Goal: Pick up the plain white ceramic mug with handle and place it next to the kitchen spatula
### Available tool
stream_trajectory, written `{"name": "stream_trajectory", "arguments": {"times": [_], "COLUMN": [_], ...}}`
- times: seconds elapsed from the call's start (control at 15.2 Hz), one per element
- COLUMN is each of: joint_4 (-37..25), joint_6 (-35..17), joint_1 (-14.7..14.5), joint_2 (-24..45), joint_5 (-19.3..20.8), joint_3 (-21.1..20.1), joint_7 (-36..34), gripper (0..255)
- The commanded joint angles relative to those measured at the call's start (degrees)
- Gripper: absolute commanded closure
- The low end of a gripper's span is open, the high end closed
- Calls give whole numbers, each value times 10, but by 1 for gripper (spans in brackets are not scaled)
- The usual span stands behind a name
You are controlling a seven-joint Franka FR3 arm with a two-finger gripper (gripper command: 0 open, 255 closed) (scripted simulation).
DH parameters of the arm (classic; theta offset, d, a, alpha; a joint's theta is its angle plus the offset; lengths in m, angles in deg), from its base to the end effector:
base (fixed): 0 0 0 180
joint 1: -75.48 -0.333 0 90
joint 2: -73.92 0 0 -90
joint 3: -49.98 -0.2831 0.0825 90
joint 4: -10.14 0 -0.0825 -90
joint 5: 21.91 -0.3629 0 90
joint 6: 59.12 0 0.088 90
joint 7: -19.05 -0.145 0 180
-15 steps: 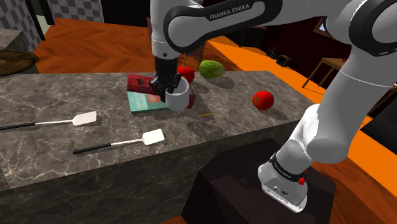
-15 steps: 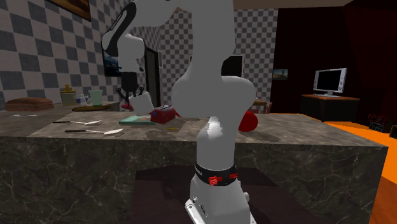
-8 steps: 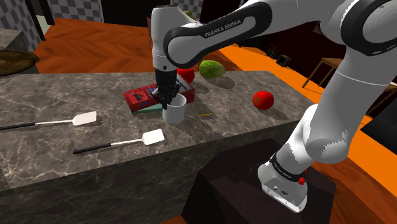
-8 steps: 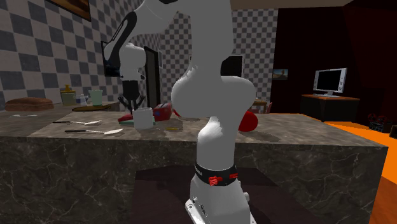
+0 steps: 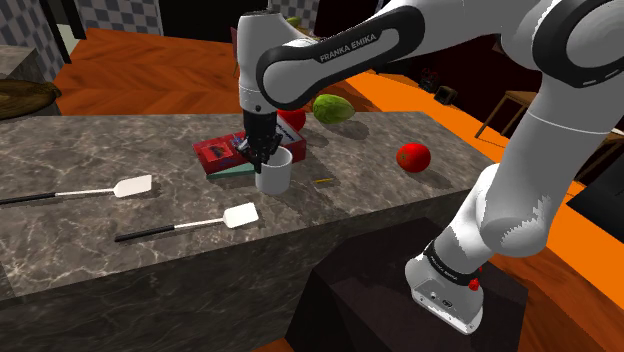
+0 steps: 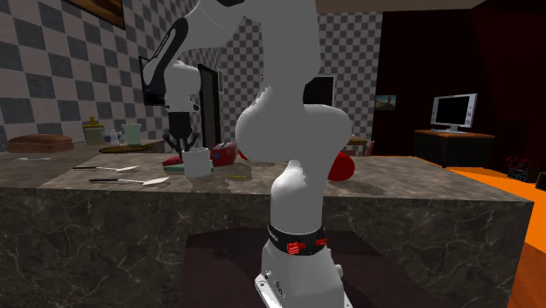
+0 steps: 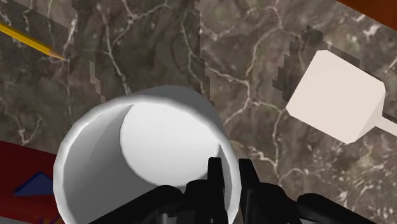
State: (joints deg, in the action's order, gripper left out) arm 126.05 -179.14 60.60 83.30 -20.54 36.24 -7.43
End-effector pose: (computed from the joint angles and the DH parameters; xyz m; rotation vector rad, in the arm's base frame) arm 0.4804 0.2592 0.3066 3.1141 0.0760 -0.1338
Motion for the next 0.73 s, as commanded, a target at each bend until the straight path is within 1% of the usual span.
{"name": "stream_trajectory", "arguments": {"times": [0.0,0.33,0.59,0.66], "joint_4": [2,3,-45,-45], "joint_6": [0,0,69,69], "joint_1": [0,0,2,2], "joint_2": [4,3,-19,-19], "joint_5": [0,0,-6,-6], "joint_3": [1,0,0,0], "joint_7": [0,0,4,4], "gripper": [0,0,0,0]}}
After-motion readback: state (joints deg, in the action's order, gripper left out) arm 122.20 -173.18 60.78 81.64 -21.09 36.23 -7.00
